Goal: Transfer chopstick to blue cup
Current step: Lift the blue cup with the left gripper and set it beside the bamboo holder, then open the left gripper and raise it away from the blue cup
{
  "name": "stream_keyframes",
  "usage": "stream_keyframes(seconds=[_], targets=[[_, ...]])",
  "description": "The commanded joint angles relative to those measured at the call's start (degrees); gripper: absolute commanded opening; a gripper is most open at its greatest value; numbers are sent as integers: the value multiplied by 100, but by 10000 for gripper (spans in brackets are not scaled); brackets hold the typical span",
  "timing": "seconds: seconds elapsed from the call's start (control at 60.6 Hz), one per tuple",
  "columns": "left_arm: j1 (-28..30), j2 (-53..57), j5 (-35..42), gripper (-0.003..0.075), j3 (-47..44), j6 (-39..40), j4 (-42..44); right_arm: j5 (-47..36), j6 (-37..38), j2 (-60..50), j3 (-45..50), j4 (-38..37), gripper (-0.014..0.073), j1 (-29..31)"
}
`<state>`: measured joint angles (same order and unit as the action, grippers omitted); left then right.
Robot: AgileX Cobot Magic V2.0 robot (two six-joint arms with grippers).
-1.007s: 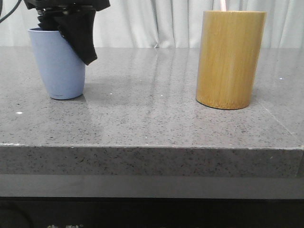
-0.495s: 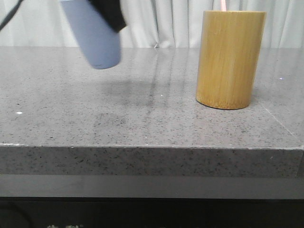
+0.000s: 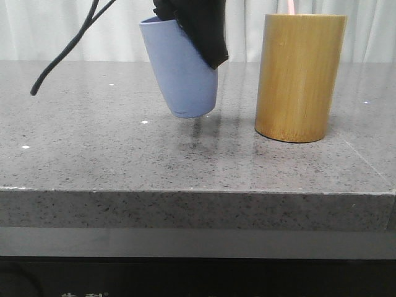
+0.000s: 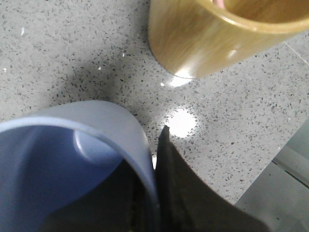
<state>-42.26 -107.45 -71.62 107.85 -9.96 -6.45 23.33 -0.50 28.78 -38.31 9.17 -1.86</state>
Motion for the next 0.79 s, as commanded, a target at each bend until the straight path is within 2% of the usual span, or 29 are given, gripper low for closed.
stream_keyframes(seconds=[0.0,0.182,0.495,0.561,0.776], targets=[[-47,281,211,-13,187,-11,-80,-427,-17,63,-194,24,636,42],[-47,259,221,104,187,-11,-269,-427,-17,63,-194,24,636,42],[-47,269,161,447,212,-11,-258,-422,-17,63,-194,24,636,42],[-47,269,-123,475,362,-11,-258,-422,-17,63,-194,24,636,42],[-32,723,-112,475,511,64,-216,-409,-17,63,-194,24,636,42]])
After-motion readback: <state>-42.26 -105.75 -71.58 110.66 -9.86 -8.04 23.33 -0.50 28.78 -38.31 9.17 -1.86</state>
